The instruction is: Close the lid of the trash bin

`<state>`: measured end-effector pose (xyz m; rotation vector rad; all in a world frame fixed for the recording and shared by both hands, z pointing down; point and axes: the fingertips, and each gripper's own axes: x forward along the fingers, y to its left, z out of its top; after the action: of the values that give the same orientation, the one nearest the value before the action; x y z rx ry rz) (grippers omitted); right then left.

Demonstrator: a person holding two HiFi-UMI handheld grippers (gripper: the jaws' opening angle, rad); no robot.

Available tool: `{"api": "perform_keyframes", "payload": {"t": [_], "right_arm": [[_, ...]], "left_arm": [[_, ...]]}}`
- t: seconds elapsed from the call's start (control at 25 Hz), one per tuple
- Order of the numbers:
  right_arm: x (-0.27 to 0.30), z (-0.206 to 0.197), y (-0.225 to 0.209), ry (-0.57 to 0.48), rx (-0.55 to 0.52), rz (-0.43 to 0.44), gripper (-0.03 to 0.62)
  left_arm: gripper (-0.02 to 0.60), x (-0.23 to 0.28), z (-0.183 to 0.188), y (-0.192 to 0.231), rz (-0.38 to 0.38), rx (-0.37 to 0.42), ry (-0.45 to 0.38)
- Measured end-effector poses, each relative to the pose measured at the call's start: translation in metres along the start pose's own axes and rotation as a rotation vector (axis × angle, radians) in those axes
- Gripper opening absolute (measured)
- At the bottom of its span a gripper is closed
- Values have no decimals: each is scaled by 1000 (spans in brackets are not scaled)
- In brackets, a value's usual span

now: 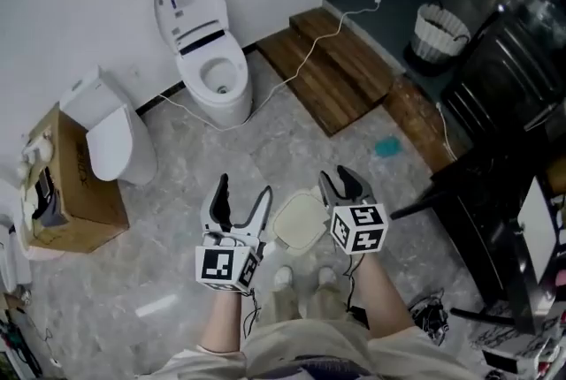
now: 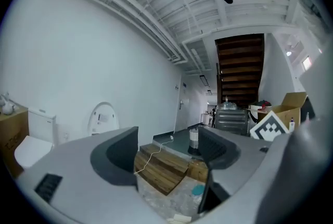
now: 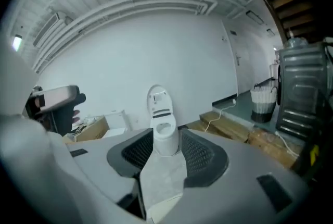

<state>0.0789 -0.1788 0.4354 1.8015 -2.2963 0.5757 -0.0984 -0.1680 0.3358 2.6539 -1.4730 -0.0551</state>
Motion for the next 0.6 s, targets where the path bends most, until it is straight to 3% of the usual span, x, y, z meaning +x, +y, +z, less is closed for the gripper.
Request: {"api": "perform_keyframes", "payload": {"t": [0.12,0.36,0.6], "right_arm": [[-54,39,4,-31,-66,17,159],[-106,43,3,-77,-73,33,99],[-118,44,27,-126,-137,107,9]], "left_arm": [[312,-23,17,-26,1,23,9],[5,-37,29,-56,25,149,18],[-2,-34,43,-74,35,209,5]]}}
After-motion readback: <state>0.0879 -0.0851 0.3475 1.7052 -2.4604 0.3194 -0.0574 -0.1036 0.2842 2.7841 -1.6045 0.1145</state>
